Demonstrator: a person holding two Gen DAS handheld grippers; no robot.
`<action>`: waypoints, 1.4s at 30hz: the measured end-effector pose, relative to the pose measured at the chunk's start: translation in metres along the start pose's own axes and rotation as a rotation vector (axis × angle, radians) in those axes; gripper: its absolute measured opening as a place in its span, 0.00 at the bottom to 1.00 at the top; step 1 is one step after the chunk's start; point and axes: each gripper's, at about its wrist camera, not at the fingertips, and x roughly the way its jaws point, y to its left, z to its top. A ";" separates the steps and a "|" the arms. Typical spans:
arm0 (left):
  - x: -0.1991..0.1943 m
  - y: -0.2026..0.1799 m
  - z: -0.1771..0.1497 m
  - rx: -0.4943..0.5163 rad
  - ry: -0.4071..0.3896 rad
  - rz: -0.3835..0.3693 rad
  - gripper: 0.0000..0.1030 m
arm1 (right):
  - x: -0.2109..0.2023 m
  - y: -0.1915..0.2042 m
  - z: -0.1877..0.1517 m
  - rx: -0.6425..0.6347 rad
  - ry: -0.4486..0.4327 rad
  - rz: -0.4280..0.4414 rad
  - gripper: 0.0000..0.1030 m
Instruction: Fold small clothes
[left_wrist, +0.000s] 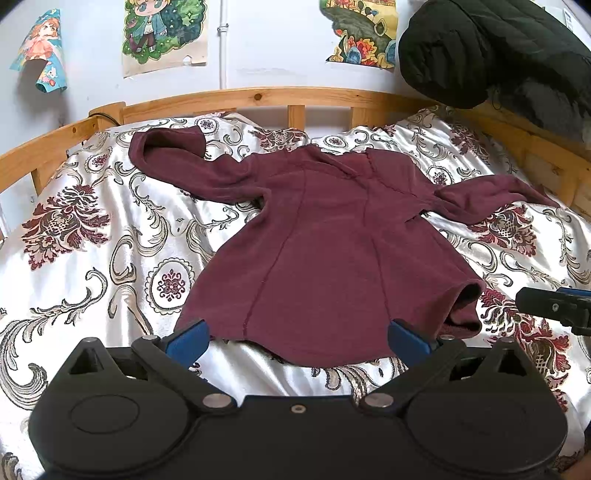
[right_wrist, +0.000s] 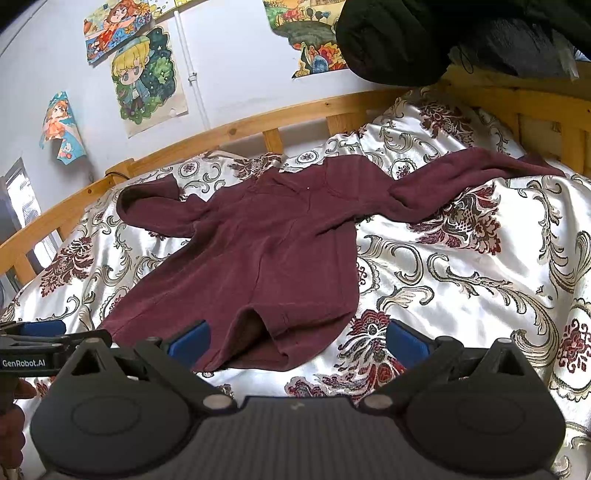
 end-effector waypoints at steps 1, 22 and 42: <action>0.000 0.000 0.000 0.000 0.000 0.000 0.99 | 0.000 0.000 0.000 0.000 0.000 0.000 1.00; 0.001 -0.004 0.000 0.009 0.013 0.014 0.99 | 0.000 -0.002 0.001 0.019 0.003 0.001 1.00; 0.028 -0.060 0.139 0.295 0.023 0.133 0.99 | 0.021 -0.061 0.087 0.035 0.009 0.027 1.00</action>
